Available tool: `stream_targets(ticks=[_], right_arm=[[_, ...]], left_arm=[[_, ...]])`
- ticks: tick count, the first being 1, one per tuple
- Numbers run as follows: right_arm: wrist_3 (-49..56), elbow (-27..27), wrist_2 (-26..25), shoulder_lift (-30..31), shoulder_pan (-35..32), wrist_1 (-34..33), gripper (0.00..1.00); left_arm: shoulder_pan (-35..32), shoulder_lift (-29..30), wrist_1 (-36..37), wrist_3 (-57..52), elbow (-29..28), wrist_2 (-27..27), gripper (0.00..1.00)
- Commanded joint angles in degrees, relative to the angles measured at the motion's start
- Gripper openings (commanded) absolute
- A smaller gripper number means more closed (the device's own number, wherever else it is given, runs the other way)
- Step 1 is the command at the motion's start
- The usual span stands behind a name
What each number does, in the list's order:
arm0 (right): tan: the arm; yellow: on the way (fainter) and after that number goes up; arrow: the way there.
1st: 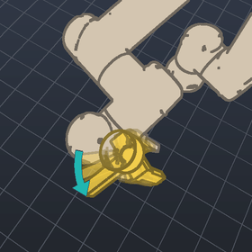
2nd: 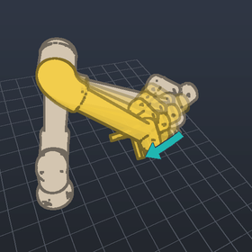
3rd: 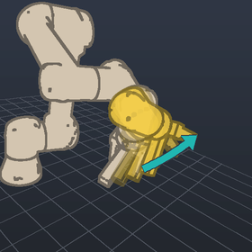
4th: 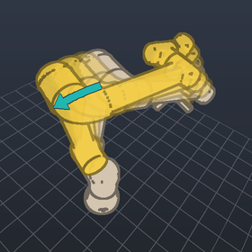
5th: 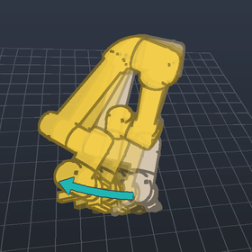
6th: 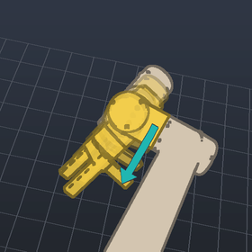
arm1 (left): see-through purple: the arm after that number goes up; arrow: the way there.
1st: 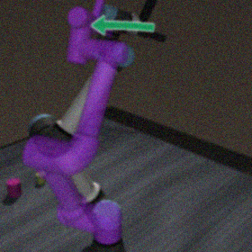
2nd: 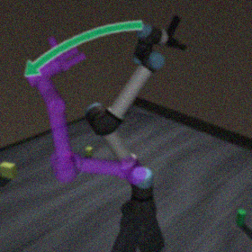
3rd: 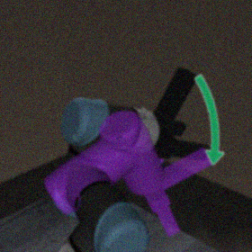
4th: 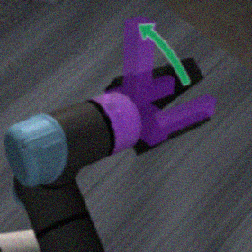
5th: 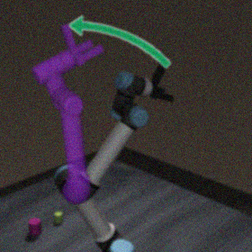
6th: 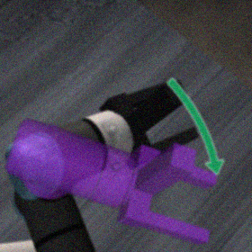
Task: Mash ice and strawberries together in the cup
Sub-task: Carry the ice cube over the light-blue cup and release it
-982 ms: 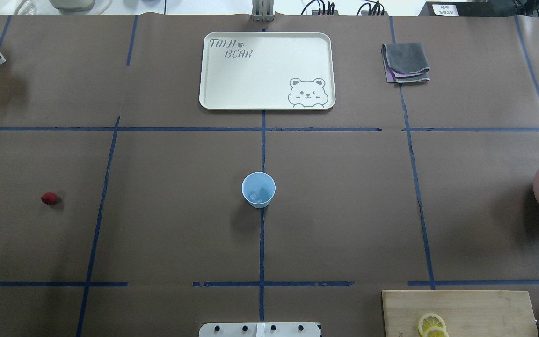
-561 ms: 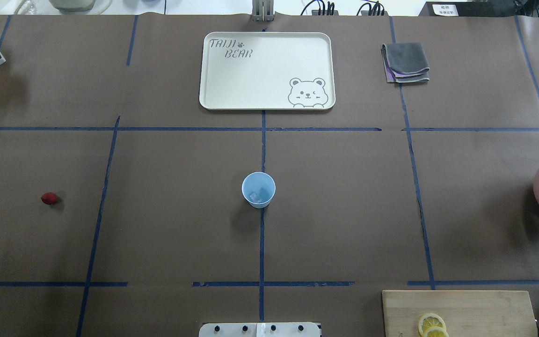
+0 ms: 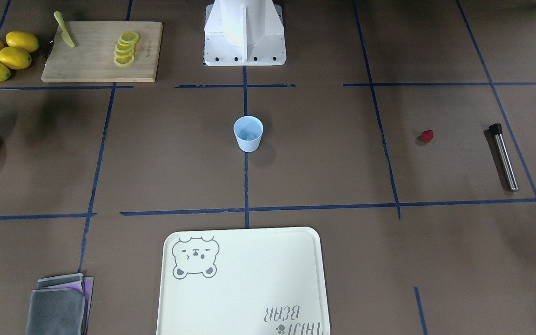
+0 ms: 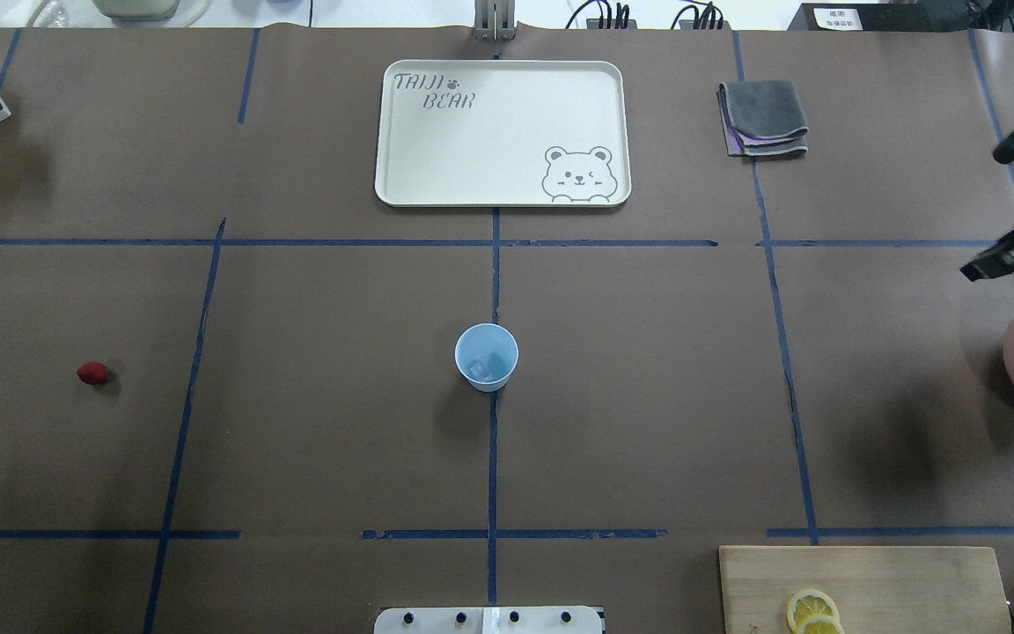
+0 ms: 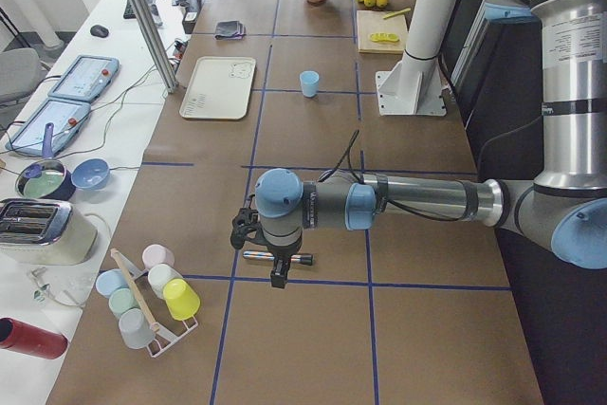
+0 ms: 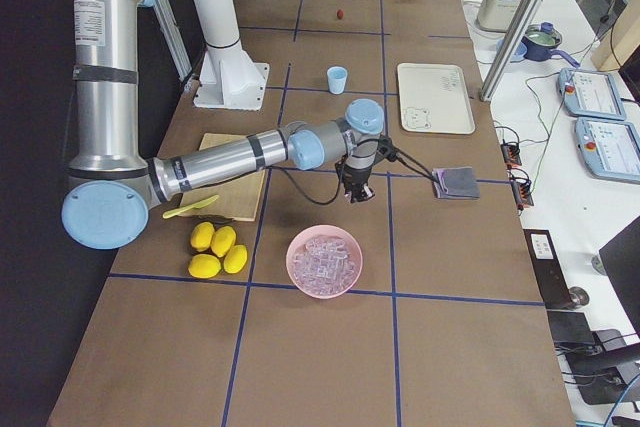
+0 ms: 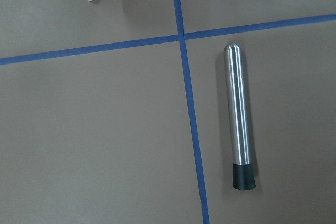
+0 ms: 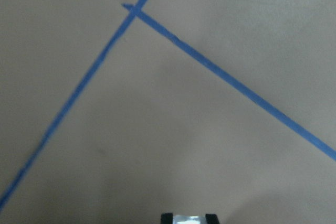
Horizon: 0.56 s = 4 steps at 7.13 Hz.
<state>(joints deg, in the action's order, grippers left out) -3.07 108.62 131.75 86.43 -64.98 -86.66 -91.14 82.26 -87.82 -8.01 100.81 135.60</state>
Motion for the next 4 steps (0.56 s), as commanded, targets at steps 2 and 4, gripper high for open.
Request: stream_targets(ticks=[2, 4], right_arm=[[-29.29, -0.43, -4.97, -20.95, 14.84, -10.83, 0.00], [-47.89, -0.61, -10.26, -32.06, 23.28, -13.36, 0.00]], left_arm=[[0.09, 0.09, -0.50, 0.01, 0.00, 0.01, 1.00], [0.09, 0.09, -0.77, 0.01, 0.00, 0.10, 1.00]])
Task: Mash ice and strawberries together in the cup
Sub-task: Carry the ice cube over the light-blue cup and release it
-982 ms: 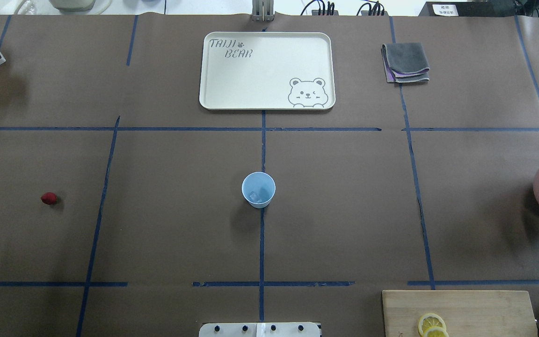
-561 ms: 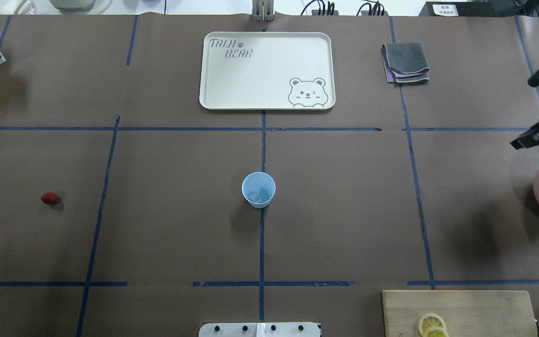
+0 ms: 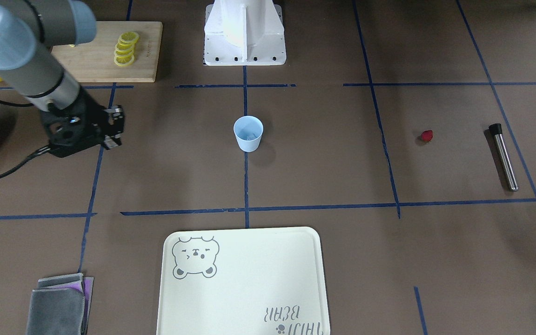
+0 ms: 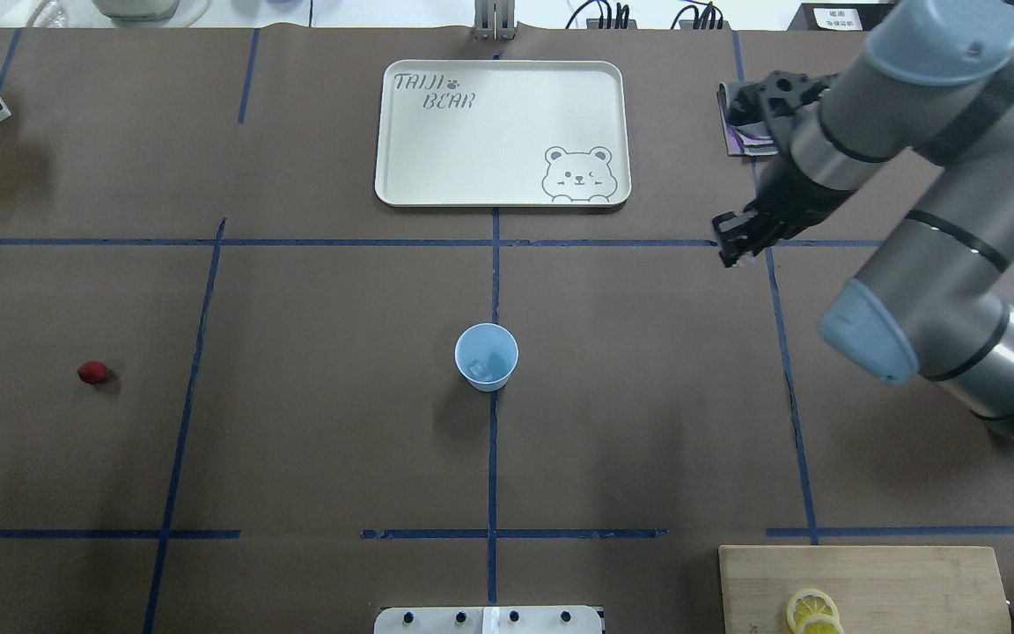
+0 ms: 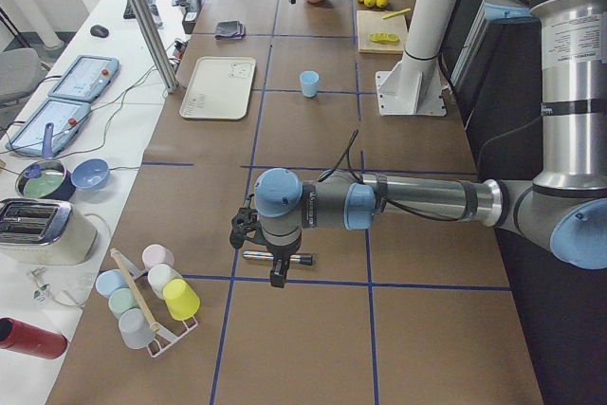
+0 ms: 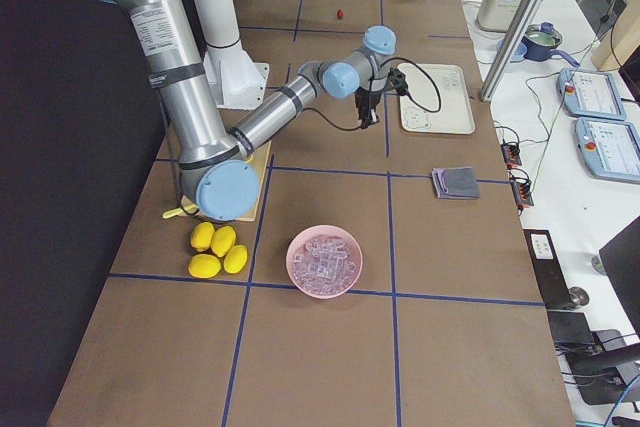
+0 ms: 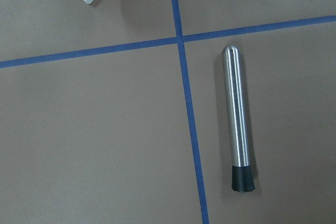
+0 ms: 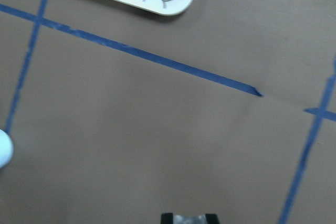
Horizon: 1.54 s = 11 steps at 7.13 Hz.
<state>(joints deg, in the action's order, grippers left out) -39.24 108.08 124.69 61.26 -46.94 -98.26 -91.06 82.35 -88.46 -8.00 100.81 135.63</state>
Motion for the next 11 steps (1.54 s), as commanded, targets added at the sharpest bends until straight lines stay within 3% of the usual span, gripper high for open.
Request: stream_targets(ticks=[1, 3, 4, 7, 8, 9, 11], right_arm=[[-22.44, -1.10, -10.18, -11.90, 10.76, -2.11, 0.00], [-30.86, -13.44, -20.49, -23.06, 18.51, -2.46, 0.00], [-31.33, -16.38, -21.75, -24.77, 19.60, -2.46, 0.00], [-31.16, -16.49, -22.12, -23.38, 21.28, -2.46, 0.02], [-30.20, -16.32, -22.03, -22.94, 21.28, -2.46, 0.22], [-30.28, -15.88, -21.94, -22.76, 21.19, -2.29, 0.99], [-30.45, -15.79, -21.68, -22.76, 21.19, -2.29, 1.00]], left_arm=[[0.00, -0.08, -0.05, 0.00, -0.09, -0.02, 1.00], [0.00, -0.08, -0.13, -0.09, -0.96, 0.15, 1.00], [0.09, -0.26, -0.14, -0.09, -0.96, 0.24, 1.00], [0.09, -0.70, -0.13, -0.09, -1.05, 0.24, 1.00], [0.09, -0.70, -0.14, -0.09, -1.05, 0.33, 1.00], [0.09, -0.70, -0.14, -0.09, -0.97, 0.33, 1.00], [0.18, -0.70, -0.22, -0.09, -0.96, 0.33, 1.00]])
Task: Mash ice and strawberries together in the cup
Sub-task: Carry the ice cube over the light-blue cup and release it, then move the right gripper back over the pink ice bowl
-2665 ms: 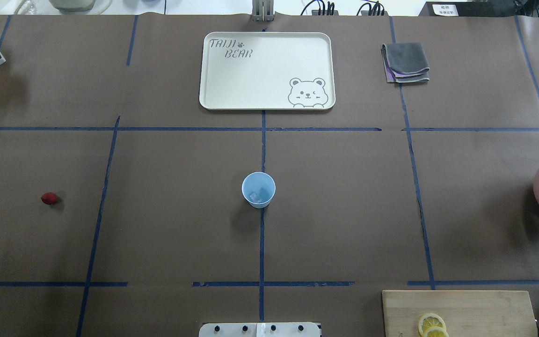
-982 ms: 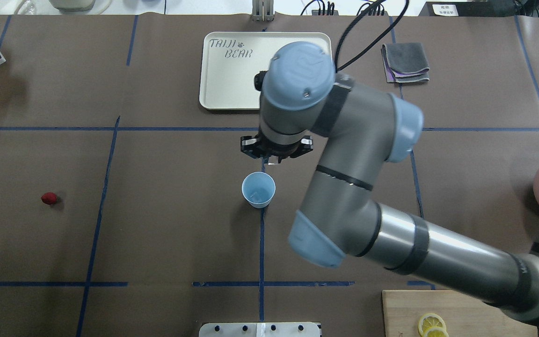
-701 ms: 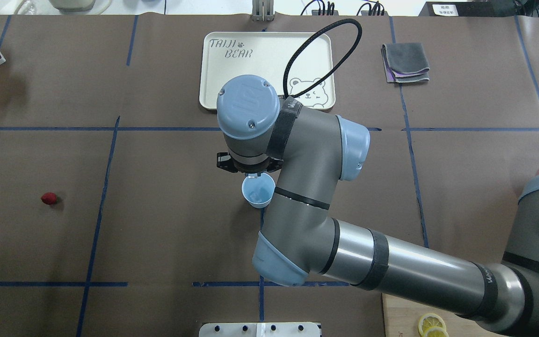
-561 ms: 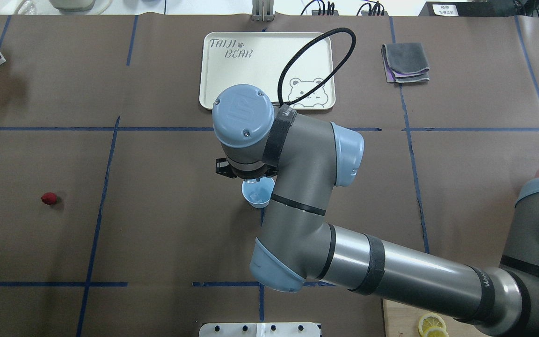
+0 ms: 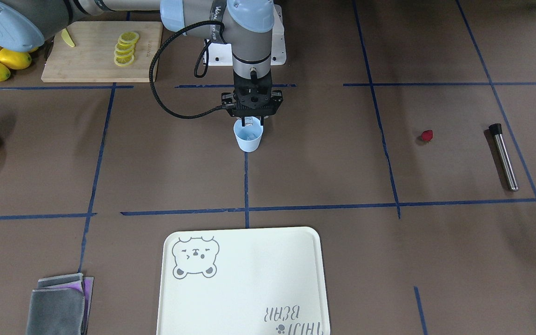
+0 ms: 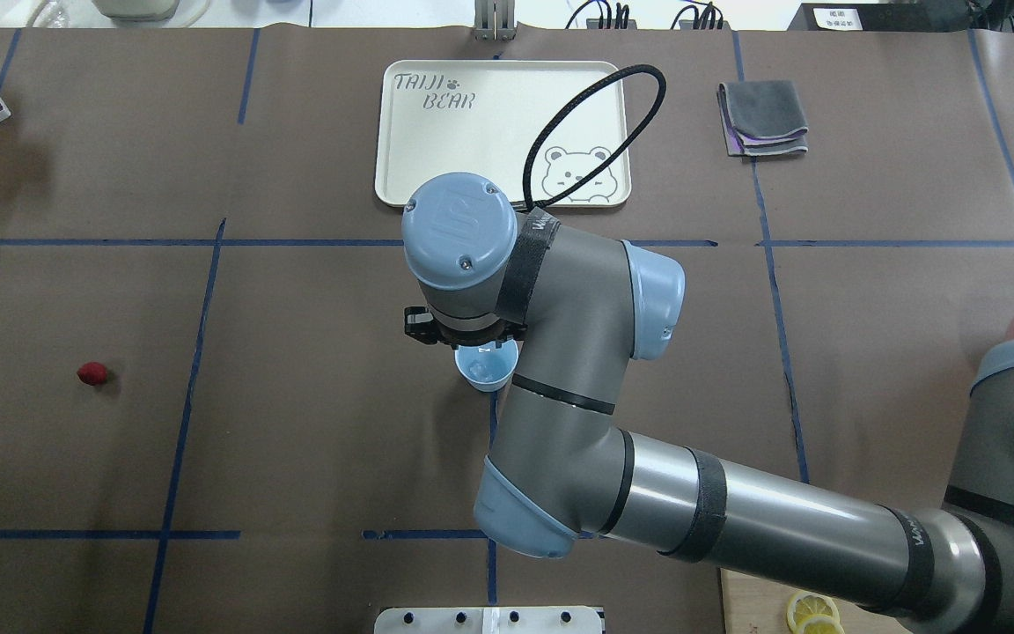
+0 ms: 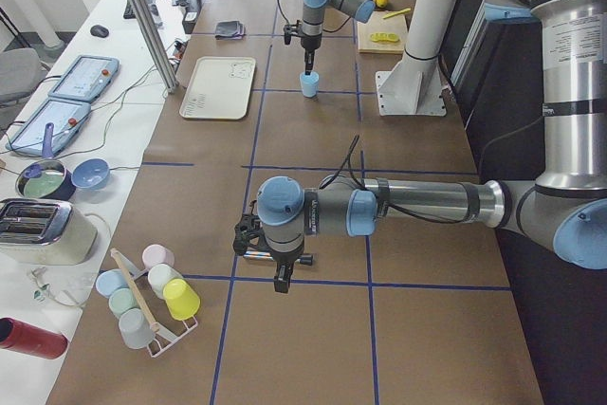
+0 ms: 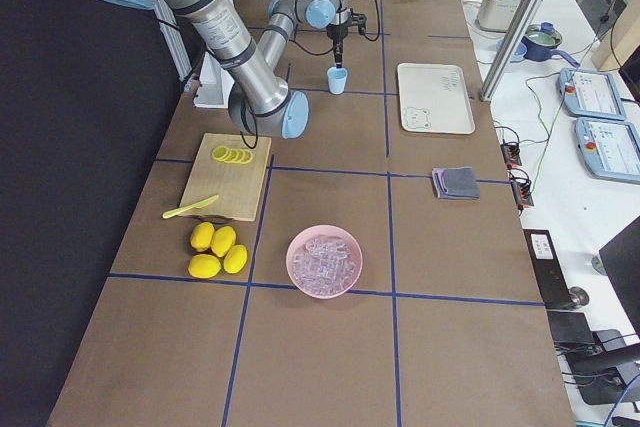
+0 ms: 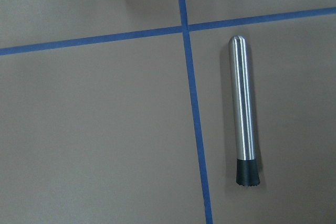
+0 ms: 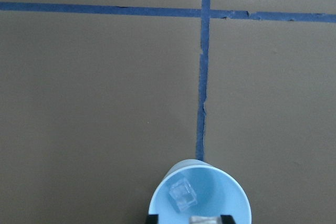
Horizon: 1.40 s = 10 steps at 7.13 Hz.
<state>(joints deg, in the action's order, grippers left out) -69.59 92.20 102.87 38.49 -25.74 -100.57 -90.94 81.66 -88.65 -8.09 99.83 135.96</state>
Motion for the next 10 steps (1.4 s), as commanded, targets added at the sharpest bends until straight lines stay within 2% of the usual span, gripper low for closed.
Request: stream_targets(ticks=[1, 4, 6, 7, 8, 10], right_arm=[[-0.10, 0.08, 0.05, 0.10, -0.10, -0.07, 1.00], [-0.37, 0.26, 0.22, -0.52, -0.53, 0.11, 1.00], [4.34, 1.83, 7.30, 1.92, -7.26, -0.15, 1.00], [8.73, 6.63, 8.82, 7.16, -10.61, -0.24, 1.00], [15.91, 10.24, 12.40, 12.78, -15.25, -0.24, 1.00], [31.89, 13.52, 19.27, 21.68, -25.27, -0.33, 1.00]], left_arm=[[-0.03, -0.01, -0.03, -0.09, 0.02, 0.01, 1.00], [0.06, 0.26, -0.03, -0.09, 0.10, 0.01, 1.00], [-0.03, 0.26, -0.03, -0.09, 0.10, 0.01, 1.00], [0.06, 0.26, -0.03, -0.09, 0.10, 0.01, 1.00], [0.06, 0.26, -0.03, 0.00, 0.10, 0.01, 1.00], [-0.03, 0.43, 0.23, 0.17, 0.54, -0.43, 1.00]])
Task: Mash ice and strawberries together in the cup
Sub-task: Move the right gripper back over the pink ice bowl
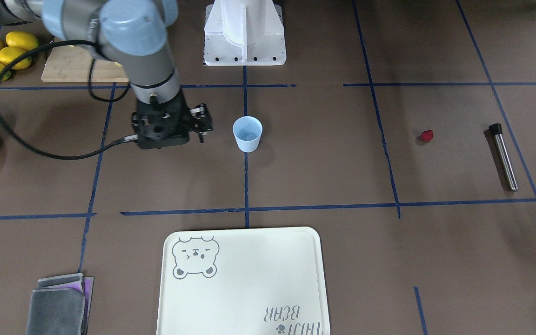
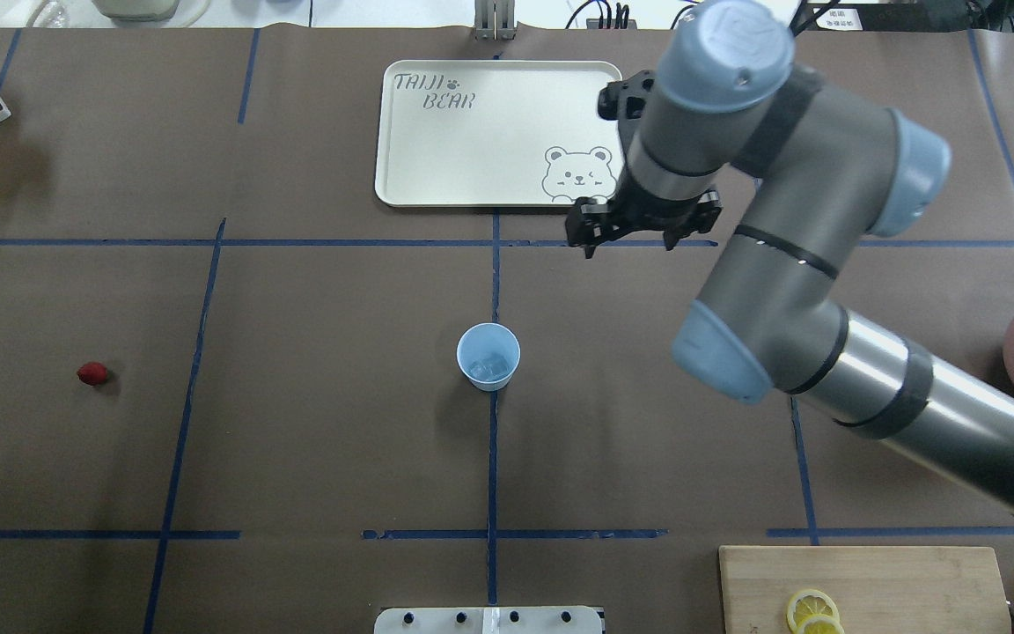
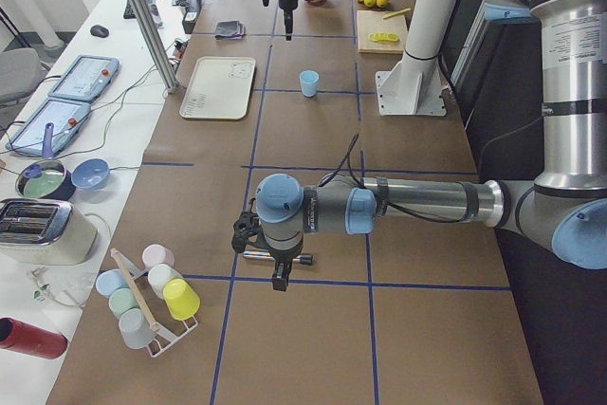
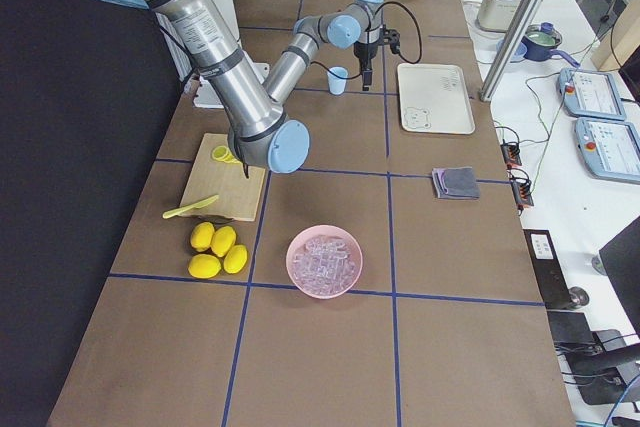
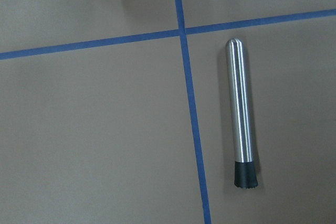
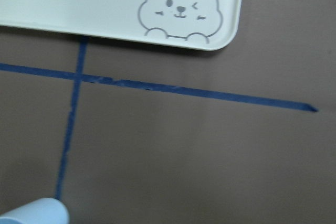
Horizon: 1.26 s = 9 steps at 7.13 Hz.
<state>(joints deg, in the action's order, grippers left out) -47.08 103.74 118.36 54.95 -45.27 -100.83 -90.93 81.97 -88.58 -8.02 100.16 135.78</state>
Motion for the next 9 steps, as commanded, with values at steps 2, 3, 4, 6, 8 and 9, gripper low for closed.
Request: stream_targets(ticks=[2, 3, 4, 6, 8, 9], right_arm=[[29.12, 3.57, 7.12, 15.66, -14.28, 0.45, 1.00], [38.72, 3.48, 8.97, 21.63, -19.28, 1.32, 1.00], [48.82, 3.40, 10.64, 27.26, -24.03, 2.03, 1.00], [64.24, 3.40, 11.19, 37.46, -30.12, 2.82, 1.00], [63.17, -0.62, 11.10, 44.87, -30.23, 17.60, 0.98], [59.59, -1.78, 10.67, 45.94, -30.23, 19.68, 0.97]], left_arm=[[-0.03, 0.21, 0.16, 0.11, 0.48, -0.34, 1.00], [-0.03, 0.21, 0.16, 0.11, 0.57, -0.25, 1.00], [-0.03, 0.21, 0.16, 0.11, 0.57, -0.25, 1.00], [-0.03, 0.21, 0.07, 0.11, 0.65, -0.25, 1.00], [-0.03, 0.21, 0.07, -0.16, 0.74, -0.16, 1.00], [-0.03, 0.21, 0.07, -0.16, 0.74, -0.16, 1.00]])
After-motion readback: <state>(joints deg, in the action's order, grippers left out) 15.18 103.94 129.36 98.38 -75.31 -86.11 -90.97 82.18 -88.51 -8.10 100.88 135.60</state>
